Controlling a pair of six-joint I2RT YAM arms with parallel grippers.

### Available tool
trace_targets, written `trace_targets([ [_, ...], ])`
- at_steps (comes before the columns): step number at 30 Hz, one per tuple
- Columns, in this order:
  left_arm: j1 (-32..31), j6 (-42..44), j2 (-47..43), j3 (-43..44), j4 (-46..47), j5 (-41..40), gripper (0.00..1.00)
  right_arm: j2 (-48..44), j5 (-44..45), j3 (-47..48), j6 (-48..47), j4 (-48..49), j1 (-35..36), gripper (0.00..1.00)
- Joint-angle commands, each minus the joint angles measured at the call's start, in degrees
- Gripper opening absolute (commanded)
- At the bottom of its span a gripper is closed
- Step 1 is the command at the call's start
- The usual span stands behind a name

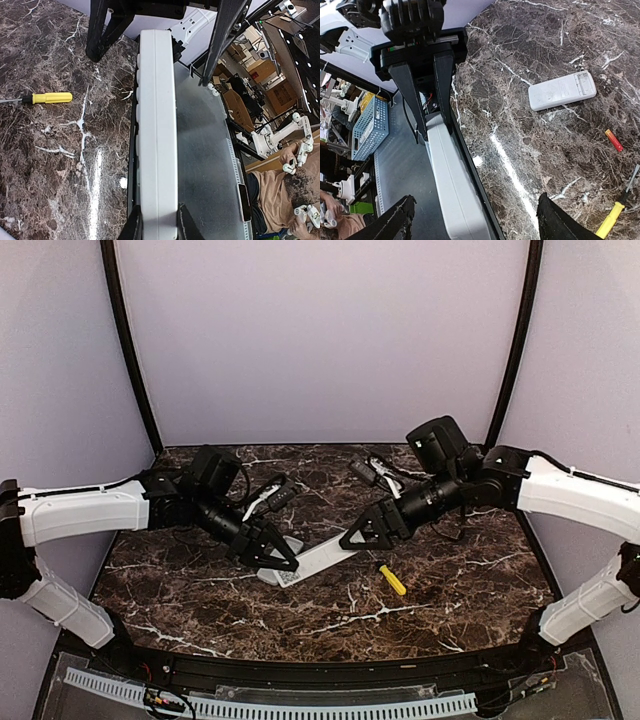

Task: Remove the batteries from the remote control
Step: Remove the battery cover from the remote control.

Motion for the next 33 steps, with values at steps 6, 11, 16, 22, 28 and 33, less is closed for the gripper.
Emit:
trace_targets([
  [6, 1.02, 0.22, -0.74, 1.39, -1.56, 2.01, 0.0, 3.04, 1.07, 1.75, -0.05, 1.8, 2.57, 0.79],
  [11, 1.1, 0.53, -0.85, 1.39, -1.82, 2.04, 0.0, 3.56, 0.67, 1.53, 0.99, 3.31, 2.56, 0.72],
  [16, 1.2, 0.91, -1.16, 1.34, -1.99, 1.89, 0.0, 3.94, 0.63, 1.58, 1.21, 3.01, 2.57, 0.61],
  [22, 1.48, 1.22, -1.12, 1.39, -2.06, 2.16, 0.0, 4.27, 1.07, 2.1, 1.2, 2.0, 2.56, 0.35],
  [28, 1.8, 1.88, -1.28, 1.47, -2.82, 2.26, 0.0, 4.19, 0.96, 2.04, 1.21, 1.83, 2.46, 0.23],
  [33, 1.89, 3.05, -1.39, 1.75, -4.07, 1.97, 0.0, 3.6, -0.24, 1.61, 0.9, 1.99, 1.85, 0.2],
])
